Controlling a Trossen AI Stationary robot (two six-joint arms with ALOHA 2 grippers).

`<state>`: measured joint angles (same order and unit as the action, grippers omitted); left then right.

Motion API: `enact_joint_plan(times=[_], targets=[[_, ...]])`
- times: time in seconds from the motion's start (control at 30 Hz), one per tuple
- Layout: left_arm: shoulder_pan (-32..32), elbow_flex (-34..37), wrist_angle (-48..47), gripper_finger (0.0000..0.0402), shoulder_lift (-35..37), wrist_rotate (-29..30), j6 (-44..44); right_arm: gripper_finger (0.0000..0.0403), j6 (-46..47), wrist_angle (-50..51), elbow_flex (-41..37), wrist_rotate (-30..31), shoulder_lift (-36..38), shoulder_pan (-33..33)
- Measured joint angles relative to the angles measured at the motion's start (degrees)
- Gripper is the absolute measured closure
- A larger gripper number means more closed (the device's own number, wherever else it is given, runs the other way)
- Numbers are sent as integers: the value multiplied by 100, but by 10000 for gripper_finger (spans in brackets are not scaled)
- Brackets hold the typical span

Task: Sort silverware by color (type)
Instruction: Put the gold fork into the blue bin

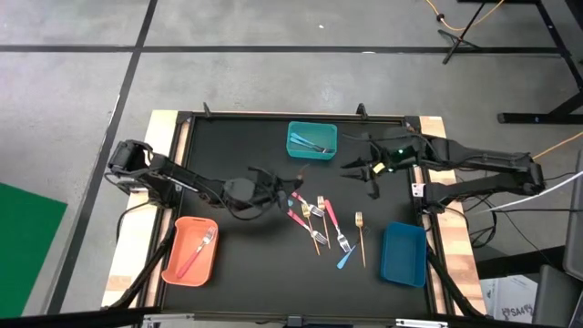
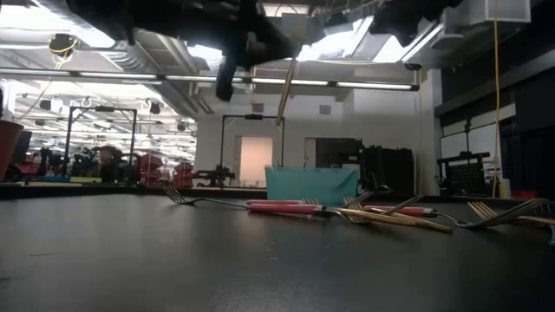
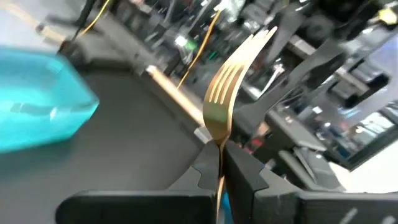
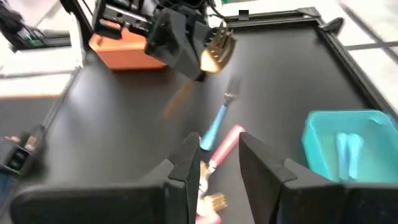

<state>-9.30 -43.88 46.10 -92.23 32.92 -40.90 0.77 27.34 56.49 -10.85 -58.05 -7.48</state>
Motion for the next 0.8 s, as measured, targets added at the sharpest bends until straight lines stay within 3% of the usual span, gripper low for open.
enact_joint_plan(times=[0.17, 0.43, 0.67, 0.8], targets=[[97, 0, 607, 396, 0, -129, 594, 303, 360, -746, 0, -228, -426, 1], [104, 0, 803, 397, 1, -152, 1027, 303, 521, -1580, 0, -263, -1116, 1], [103, 0, 998, 397, 2, -150, 1355, 303, 523, -2099, 0, -1044, -1618, 1], [103, -2, 1024, 394, 2, -152, 1450, 303, 519, -2406, 0, -1081, -1805, 1]])
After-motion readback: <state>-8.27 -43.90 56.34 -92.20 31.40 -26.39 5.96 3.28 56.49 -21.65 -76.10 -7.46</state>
